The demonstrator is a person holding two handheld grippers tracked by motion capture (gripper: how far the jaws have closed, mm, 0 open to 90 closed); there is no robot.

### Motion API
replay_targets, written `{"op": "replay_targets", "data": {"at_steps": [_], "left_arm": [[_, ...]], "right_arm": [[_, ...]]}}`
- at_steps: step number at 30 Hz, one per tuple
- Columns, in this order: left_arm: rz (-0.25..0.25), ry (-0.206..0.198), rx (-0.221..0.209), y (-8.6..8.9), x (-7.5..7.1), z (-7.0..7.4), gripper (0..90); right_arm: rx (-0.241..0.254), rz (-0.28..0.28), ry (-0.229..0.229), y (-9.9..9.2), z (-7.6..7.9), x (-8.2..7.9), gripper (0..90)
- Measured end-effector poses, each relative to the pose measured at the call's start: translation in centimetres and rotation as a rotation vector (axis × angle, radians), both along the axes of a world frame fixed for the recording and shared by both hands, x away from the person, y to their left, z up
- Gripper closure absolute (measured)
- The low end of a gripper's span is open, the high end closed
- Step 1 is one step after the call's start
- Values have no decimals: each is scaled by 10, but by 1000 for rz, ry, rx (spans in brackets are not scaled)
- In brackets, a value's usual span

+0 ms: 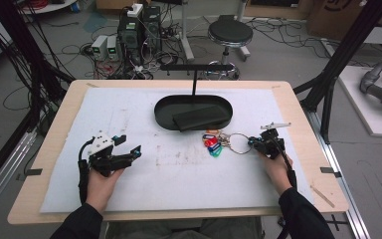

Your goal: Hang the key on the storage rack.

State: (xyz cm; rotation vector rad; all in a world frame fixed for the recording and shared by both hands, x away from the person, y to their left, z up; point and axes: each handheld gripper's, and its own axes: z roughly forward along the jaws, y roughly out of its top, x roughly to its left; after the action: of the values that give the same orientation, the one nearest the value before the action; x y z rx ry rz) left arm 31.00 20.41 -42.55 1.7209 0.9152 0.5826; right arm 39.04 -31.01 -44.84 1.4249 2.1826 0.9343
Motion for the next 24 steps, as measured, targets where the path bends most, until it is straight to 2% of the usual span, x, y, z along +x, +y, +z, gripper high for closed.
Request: {"op": "replay_targets", "data": {"at_steps": [3, 10, 13, 15, 17, 18, 19, 20, 21, 24], "left_arm": [[3, -3, 1, 0, 0, 0, 291], [5, -1, 0, 1, 0, 0, 292], [4, -4, 1, 1, 0, 0, 291], [2, -4, 3, 1, 0, 0, 291], [3, -6, 1, 0, 0, 0, 291], [3, -6, 1, 0, 0, 0, 292], [1, -5, 3, -1, 0, 1, 292], [0, -5, 2, -1, 0, 1, 292], [0, -5, 2, -1, 0, 1, 292], [-1, -7, 5, -2, 0, 1, 292]], "right_arm": [[-3, -3, -6, 0, 0, 0, 875], [40, -12, -66, -2, 6, -3, 877], [77, -14, -97, -4, 10, -5, 877], [121, -14, -127, -5, 14, -8, 877], [151, -16, -136, -5, 16, -9, 877], [151, -16, -136, -5, 16, -9, 877], [169, -14, -140, -5, 17, -10, 877], [210, -16, -146, -6, 18, -11, 877], [210, -16, -146, -6, 18, -11, 877], [264, -9, -162, -5, 20, -14, 874]]}}
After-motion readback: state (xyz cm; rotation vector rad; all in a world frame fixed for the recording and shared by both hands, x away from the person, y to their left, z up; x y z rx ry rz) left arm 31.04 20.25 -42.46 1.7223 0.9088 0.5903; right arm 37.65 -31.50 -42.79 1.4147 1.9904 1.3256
